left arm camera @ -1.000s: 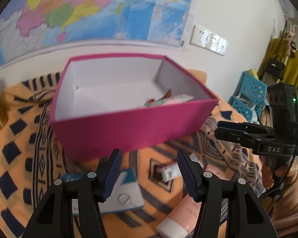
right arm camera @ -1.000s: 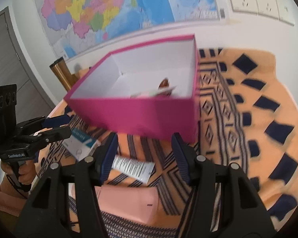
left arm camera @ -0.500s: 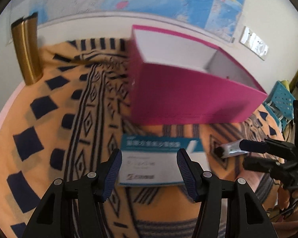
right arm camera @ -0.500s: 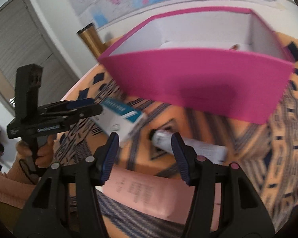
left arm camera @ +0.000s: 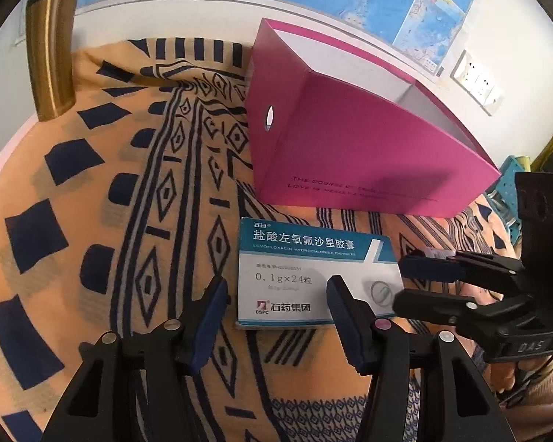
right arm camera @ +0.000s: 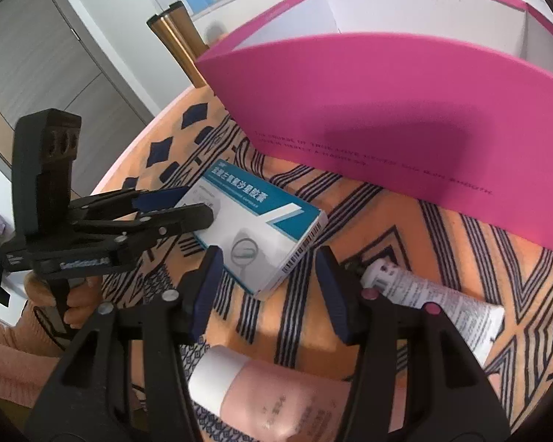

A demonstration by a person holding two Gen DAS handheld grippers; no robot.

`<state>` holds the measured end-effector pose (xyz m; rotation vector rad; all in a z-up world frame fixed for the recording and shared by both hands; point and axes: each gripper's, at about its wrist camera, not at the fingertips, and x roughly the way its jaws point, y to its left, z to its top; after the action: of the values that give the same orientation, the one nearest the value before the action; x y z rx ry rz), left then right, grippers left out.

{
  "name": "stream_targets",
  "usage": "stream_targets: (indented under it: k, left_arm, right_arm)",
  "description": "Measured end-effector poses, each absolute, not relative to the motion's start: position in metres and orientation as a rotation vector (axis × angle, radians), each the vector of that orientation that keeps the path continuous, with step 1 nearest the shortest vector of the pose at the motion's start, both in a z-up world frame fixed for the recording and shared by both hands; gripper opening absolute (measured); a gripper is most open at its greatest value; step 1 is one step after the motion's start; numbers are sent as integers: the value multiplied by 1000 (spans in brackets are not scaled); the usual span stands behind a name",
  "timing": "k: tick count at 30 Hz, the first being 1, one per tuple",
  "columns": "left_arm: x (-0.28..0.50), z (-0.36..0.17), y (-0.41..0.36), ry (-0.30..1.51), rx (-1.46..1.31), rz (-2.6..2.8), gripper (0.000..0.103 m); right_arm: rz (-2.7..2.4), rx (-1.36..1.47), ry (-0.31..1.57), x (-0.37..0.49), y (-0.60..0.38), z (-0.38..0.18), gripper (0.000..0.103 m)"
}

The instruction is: Organize rigid objects

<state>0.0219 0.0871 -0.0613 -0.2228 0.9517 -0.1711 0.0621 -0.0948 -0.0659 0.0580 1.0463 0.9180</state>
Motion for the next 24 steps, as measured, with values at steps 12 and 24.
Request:
stream_targets:
  k: [12, 24]
  left_arm:
    - [18, -61, 82, 951, -229, -218, 54]
    - [9, -39, 71, 885, -212, -261, 54]
  right_arm:
    - [897, 64, 1070, 70, -85, -71, 48]
    - [872, 29, 1003, 60, -102, -48, 48]
